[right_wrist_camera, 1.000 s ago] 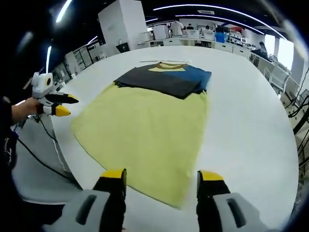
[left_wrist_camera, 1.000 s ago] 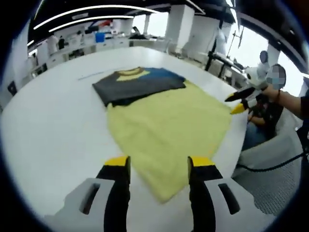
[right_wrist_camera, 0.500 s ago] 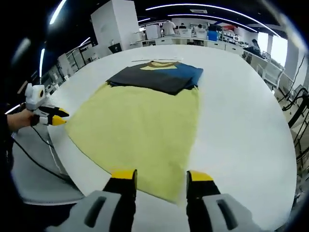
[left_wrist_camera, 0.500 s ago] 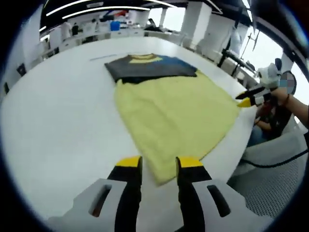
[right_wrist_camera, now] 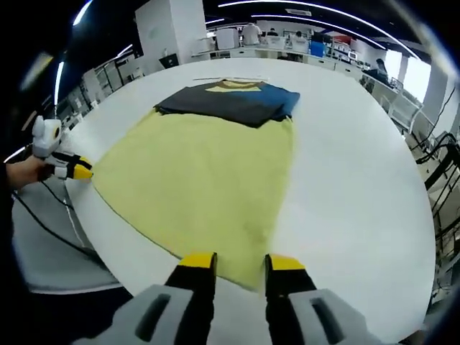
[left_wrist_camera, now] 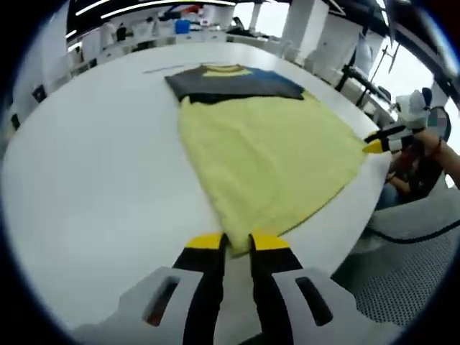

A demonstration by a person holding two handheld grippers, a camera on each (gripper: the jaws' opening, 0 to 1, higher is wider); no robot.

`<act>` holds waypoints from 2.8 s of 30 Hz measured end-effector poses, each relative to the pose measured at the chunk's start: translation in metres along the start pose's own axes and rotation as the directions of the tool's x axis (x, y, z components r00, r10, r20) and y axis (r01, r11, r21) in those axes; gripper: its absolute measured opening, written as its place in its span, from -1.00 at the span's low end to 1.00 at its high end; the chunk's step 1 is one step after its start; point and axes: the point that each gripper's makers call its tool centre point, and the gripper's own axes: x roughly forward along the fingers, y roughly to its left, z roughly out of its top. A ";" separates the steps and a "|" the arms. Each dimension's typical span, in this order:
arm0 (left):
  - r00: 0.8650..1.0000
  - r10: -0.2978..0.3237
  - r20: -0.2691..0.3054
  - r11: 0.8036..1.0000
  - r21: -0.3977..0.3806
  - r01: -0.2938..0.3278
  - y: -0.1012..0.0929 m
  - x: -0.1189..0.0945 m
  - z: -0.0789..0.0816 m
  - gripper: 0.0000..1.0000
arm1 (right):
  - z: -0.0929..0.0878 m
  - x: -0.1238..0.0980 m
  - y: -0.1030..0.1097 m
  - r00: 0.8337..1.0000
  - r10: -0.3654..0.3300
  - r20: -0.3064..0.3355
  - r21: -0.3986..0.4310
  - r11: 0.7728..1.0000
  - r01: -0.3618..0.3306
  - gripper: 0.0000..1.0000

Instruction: Fold the garment on the visible template until the final outline fits inside the template.

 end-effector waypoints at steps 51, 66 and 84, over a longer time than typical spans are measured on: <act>0.986 -0.118 -0.119 0.981 0.142 0.135 -0.011 -0.040 -0.040 -1.00 | -0.037 -0.023 0.030 0.998 0.068 -0.014 0.082 0.994 -0.067 -1.00; 0.976 -0.142 -0.165 0.980 0.117 0.162 -0.021 -0.050 -0.054 -1.00 | -0.051 -0.028 0.032 0.996 0.084 -0.028 0.106 0.991 -0.081 -1.00; 0.970 -0.148 -0.192 0.979 0.110 0.171 -0.030 -0.063 -0.056 -1.00 | -0.054 -0.044 0.044 0.996 0.084 -0.041 0.074 0.994 -0.081 -1.00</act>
